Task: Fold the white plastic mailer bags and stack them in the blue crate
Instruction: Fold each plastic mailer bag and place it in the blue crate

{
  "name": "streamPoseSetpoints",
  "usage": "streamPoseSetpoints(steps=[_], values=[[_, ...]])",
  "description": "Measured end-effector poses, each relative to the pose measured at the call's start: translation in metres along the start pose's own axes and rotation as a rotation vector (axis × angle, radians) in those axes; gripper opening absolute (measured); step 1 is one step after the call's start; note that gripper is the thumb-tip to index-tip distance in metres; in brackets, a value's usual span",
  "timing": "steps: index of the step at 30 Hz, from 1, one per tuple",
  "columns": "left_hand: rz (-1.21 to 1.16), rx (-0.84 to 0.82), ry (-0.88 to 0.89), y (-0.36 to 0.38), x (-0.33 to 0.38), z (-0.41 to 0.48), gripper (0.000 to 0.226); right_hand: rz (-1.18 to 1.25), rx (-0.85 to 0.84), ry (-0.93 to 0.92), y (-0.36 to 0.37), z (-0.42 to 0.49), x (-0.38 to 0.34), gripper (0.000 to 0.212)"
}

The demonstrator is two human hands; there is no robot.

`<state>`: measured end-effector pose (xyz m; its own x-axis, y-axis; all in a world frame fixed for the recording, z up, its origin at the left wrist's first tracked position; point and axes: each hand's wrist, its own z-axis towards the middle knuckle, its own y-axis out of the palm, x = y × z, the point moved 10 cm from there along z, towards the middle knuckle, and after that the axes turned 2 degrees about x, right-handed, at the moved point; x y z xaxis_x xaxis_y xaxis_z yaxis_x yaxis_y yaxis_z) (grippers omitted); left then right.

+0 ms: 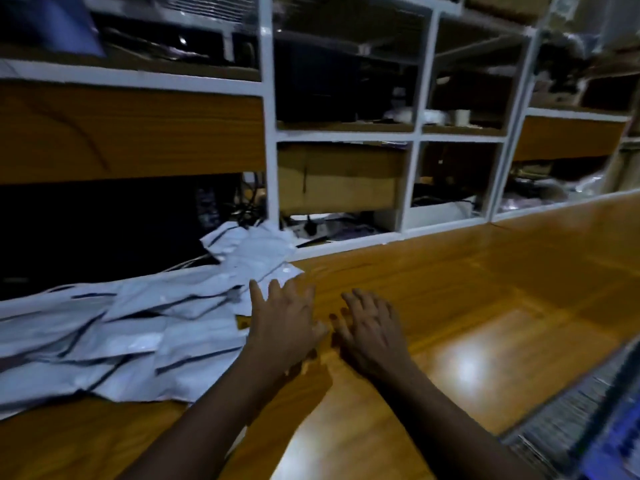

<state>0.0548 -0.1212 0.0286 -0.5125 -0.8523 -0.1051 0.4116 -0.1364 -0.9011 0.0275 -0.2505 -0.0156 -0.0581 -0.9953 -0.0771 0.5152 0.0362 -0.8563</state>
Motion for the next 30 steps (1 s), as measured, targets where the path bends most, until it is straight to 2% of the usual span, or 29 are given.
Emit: streamPoseSetpoints(steps=[5, 10, 12, 16, 20, 25, 27, 30], values=[[0.098, -0.179, -0.076, 0.038, -0.048, -0.012, 0.1, 0.11, -0.032, 0.033, 0.025, 0.029, -0.007, 0.048], [0.031, -0.374, -0.03, 0.07, -0.055, -0.006, 0.095, 0.174, -0.063, 0.121, 0.04, 0.045, 0.015, 0.051], [-0.007, -0.397, -0.016, 0.074, -0.054, -0.002, 0.093, 0.212, -0.079, 0.116, 0.04, 0.047, 0.015, 0.054], [-0.096, -0.347, -0.015, 0.069, -0.052, 0.004, 0.095, 0.279, -0.086, 0.043, 0.037, 0.045, 0.01, 0.051], [-0.102, -0.295, -0.001, 0.062, -0.043, 0.01, 0.099, 0.413, -0.071, 0.072, 0.033, 0.044, 0.012, 0.038], [-0.126, -0.201, 0.029, 0.05, -0.021, 0.021, 0.1, 0.446, -0.083, 0.088, 0.032, 0.041, 0.009, 0.069], [-0.132, -0.161, 0.047, 0.046, -0.01, 0.025, 0.101, 0.423, -0.106, 0.105, 0.038, 0.041, 0.013, 0.073], [-0.133, -0.128, 0.074, 0.045, 0.006, 0.032, 0.098, 0.392, -0.11, 0.142, 0.043, 0.044, 0.026, 0.054]])
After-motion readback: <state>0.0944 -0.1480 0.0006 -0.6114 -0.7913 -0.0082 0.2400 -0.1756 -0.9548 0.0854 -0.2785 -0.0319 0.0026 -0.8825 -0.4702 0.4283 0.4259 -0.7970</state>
